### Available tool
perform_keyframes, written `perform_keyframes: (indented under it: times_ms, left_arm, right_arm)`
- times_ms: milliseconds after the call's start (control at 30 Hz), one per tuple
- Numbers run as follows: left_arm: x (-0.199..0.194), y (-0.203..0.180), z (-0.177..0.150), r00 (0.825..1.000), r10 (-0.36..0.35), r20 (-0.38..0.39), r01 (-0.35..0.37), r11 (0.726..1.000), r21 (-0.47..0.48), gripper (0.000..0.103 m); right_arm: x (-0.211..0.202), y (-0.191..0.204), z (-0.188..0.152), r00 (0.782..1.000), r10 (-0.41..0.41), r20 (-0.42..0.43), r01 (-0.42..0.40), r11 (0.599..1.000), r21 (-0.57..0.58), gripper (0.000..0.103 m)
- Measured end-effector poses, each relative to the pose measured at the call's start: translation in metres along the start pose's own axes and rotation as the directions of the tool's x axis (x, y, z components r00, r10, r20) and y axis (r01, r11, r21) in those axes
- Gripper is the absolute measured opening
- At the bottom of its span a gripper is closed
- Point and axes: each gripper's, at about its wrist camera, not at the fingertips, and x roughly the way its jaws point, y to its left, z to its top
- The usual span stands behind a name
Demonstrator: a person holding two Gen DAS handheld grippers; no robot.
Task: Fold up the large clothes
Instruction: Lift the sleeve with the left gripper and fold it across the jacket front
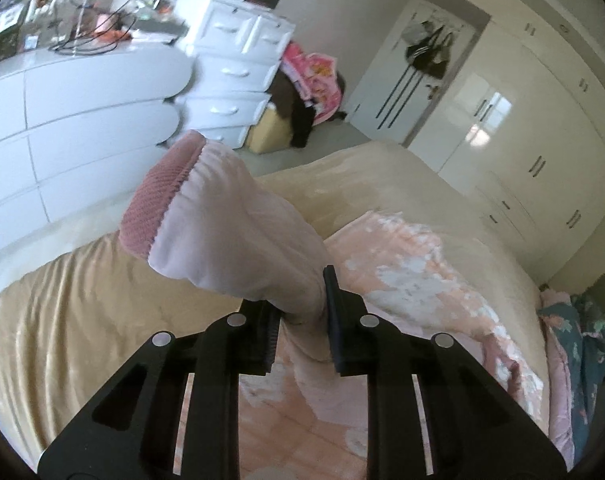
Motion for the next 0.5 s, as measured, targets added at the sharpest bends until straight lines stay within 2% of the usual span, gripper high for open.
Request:
perform_keyframes:
  times_ms: [500]
  left_arm:
    - [-0.048, -0.089, -0.005, 0.994, -0.103, 0.045, 0.096, 0.986, 0.14, 0.012]
  right_arm:
    - [-0.055, -0.045, -0.004, 0.997, -0.009, 0.071, 0.003, 0.997, 0.081, 0.099]
